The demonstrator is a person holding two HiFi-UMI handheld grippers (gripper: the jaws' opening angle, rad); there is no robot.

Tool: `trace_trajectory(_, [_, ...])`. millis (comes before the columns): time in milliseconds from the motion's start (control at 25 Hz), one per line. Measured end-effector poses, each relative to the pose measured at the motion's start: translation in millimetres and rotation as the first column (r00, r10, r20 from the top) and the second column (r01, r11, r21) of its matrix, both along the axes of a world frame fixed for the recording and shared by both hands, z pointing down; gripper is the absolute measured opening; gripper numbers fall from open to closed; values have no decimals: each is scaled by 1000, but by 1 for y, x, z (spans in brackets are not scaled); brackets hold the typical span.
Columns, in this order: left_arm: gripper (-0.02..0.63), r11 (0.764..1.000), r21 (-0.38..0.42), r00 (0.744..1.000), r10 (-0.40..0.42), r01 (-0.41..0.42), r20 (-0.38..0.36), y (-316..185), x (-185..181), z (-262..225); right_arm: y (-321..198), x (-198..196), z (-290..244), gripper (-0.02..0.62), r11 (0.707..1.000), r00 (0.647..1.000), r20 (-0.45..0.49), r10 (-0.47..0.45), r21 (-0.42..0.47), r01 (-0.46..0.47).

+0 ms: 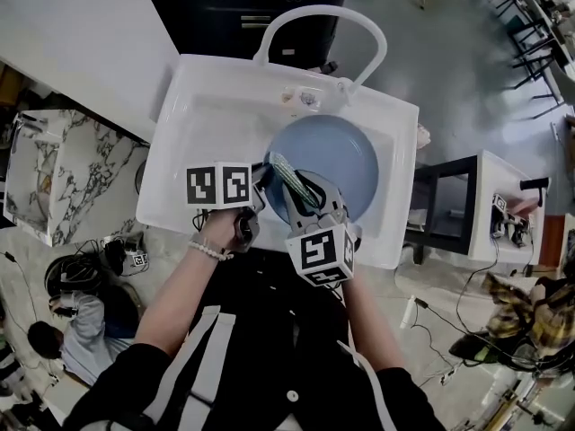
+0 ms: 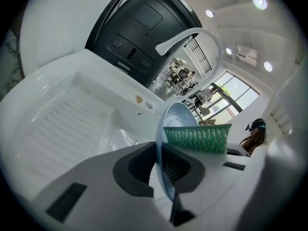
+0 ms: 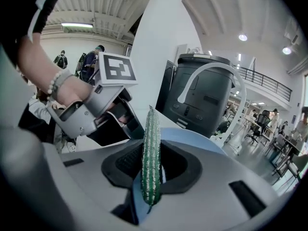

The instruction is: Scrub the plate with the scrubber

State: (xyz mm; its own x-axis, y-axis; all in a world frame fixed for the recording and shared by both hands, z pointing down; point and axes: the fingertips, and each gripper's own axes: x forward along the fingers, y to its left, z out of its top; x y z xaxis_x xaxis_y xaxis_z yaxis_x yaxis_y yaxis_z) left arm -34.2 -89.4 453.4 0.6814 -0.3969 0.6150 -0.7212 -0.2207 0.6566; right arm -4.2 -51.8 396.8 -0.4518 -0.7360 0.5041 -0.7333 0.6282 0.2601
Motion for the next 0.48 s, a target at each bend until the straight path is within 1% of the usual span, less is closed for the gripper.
trace_trajectory(120, [26, 1000, -10, 1000, -10, 10, -8, 0, -3, 1, 2, 6, -7, 95, 999, 999, -35, -10, 49, 11])
trace_trajectory(280, [26, 1000, -11, 1000, -6, 6, -3, 0, -7, 2, -10, 33, -13, 95, 994, 994, -104, 37, 110, -26])
trace_trajectory(360, [26, 1000, -9, 1000, -1, 1, 1, 1, -8, 1, -17, 47, -16, 95, 988, 986, -162, 45, 151, -20])
trace_trajectory(480, [26, 1000, -8, 1000, 1, -1, 1, 2, -9, 0, -27, 59, -20, 95, 974, 957, -288, 24, 223, 43])
